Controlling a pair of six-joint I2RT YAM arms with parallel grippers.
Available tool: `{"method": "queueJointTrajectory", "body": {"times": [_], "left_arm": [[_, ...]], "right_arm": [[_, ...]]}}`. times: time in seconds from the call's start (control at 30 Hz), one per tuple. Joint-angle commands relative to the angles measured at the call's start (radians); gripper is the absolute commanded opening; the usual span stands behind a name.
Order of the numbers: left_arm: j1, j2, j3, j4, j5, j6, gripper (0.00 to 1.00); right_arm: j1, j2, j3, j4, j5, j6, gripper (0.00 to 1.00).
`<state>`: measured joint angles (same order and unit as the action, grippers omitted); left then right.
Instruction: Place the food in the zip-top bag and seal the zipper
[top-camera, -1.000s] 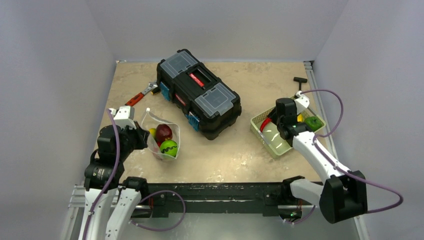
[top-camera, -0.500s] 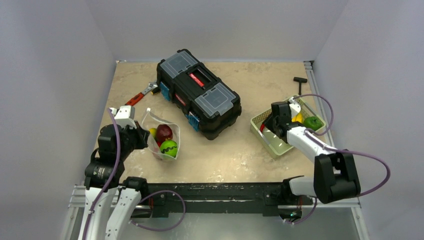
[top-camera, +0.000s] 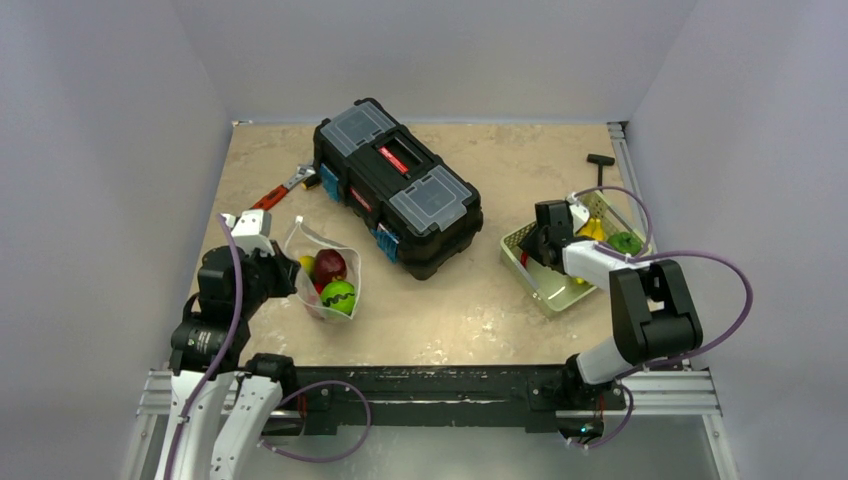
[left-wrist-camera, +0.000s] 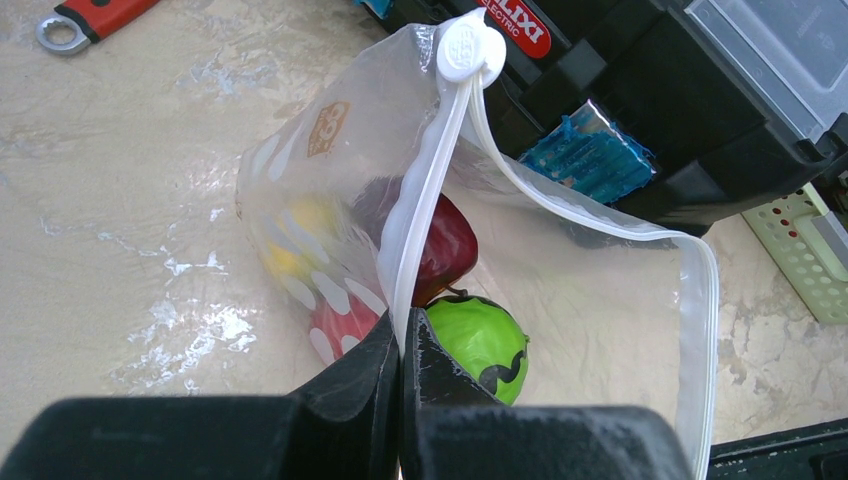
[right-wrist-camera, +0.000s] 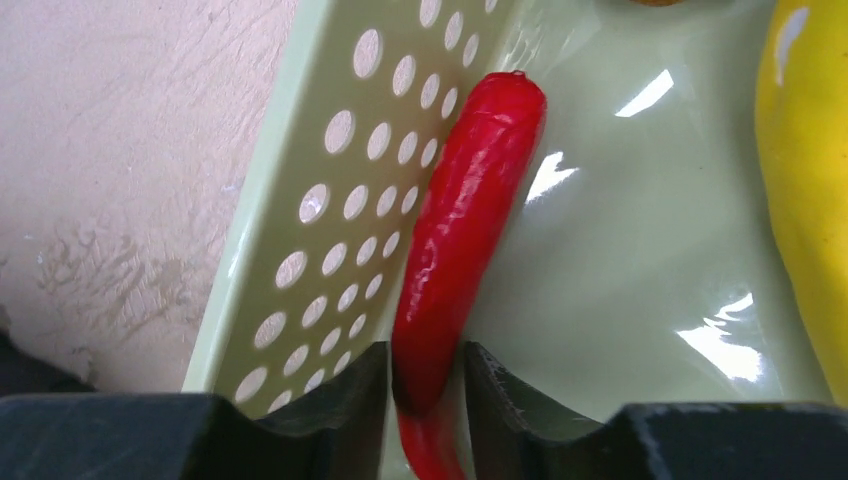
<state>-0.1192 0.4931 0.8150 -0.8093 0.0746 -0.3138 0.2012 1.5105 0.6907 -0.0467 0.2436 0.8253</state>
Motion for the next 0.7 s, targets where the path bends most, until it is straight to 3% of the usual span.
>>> {"method": "queueJointTrajectory", "body": {"times": [0.0,0.4,0.67], "left_arm": [[-0.004,-0.001,0.018,0.028,0.01,-0.002,0.0],[-0.004,0.005,0.019,0.031,0.017,-0.001,0.0],[-0.003,0.004,0.018,0.03,0.02,-0.002,0.0]], "right_arm": [[-0.006,0.034,0.027,-0.034,0.008,0.01,0.31],[-0.008,-0.13,-0.006,-0.111,0.174,0.008,0.2],[-0.007,-0.321,-0.005,-0.138,0.216,-0.058,0.03]]}}
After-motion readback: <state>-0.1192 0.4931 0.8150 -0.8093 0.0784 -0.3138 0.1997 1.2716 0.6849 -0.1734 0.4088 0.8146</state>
